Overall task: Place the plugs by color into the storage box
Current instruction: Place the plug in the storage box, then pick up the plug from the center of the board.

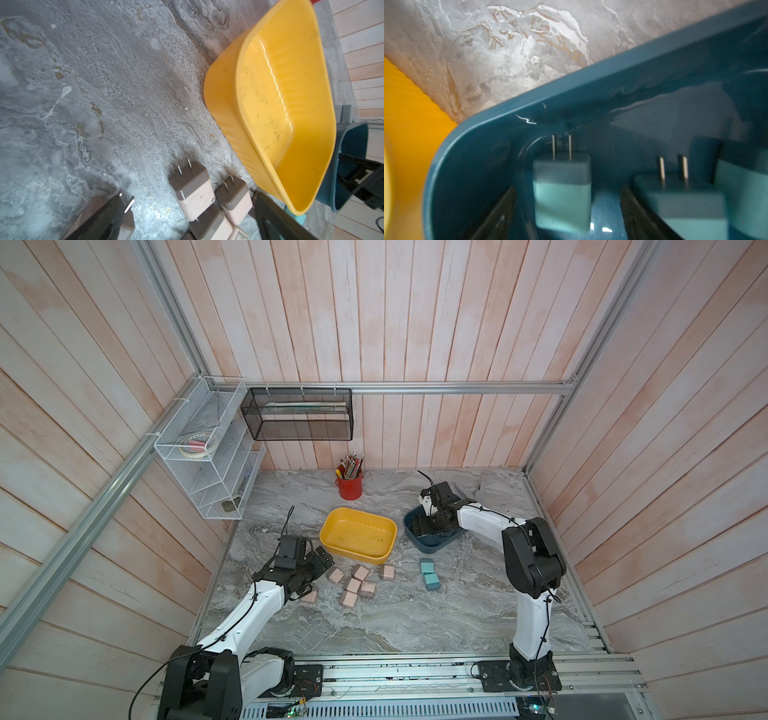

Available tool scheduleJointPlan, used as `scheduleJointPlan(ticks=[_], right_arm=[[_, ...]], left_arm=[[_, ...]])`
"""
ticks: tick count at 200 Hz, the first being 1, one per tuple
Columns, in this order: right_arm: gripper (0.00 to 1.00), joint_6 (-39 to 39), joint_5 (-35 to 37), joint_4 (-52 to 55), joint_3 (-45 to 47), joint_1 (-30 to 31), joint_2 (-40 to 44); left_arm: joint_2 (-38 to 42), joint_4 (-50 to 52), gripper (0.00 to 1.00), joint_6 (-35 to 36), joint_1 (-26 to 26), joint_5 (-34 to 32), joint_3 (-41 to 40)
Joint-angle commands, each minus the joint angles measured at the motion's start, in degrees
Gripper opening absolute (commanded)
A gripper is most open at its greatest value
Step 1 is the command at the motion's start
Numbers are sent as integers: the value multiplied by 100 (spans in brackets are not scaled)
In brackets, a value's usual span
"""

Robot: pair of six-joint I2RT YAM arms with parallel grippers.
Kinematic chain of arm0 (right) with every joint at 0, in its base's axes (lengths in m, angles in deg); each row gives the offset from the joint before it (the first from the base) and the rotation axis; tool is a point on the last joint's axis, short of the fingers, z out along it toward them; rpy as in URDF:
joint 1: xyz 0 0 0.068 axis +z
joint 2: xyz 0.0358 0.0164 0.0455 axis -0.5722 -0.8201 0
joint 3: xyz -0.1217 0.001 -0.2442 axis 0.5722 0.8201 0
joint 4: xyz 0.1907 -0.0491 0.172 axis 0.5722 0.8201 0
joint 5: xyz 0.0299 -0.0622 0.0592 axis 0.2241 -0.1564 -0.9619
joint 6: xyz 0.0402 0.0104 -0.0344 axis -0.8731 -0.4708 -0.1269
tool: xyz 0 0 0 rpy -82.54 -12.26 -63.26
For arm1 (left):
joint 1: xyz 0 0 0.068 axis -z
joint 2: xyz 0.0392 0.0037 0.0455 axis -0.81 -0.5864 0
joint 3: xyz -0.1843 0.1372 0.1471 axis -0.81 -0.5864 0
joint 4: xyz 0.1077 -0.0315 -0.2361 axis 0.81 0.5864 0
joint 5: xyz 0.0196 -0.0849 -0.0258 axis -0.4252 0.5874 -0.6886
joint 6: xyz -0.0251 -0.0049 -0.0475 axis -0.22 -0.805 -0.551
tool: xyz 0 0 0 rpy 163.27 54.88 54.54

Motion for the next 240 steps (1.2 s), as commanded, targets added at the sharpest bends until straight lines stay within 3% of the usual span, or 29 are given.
scheduleJointPlan(ticks=[1,30,77,127,172,198,240], right_arm=[[83,-15,127,581,-125,32,905],[83,-402,172,832,594,278,2012],[86,-1334,173,517,2422,1304,3068],[88,-2037,214,-366,3849,1467,3258],[86,-2053,222,-715,4006,1410,2771],[80,-1955,350,-836,4050,1410,2477],[55,-1822,650,-728,4095,1410,2347]], left_arm=[[-65,0,100,-56,-29,-95,233],[-140,-75,100,-88,-30,-140,370],[-236,-10,100,68,-25,68,454],[41,191,100,191,-25,197,250],[559,586,100,171,-26,196,40],[806,740,100,251,-29,186,-145],[1025,818,100,236,-38,194,-327]])
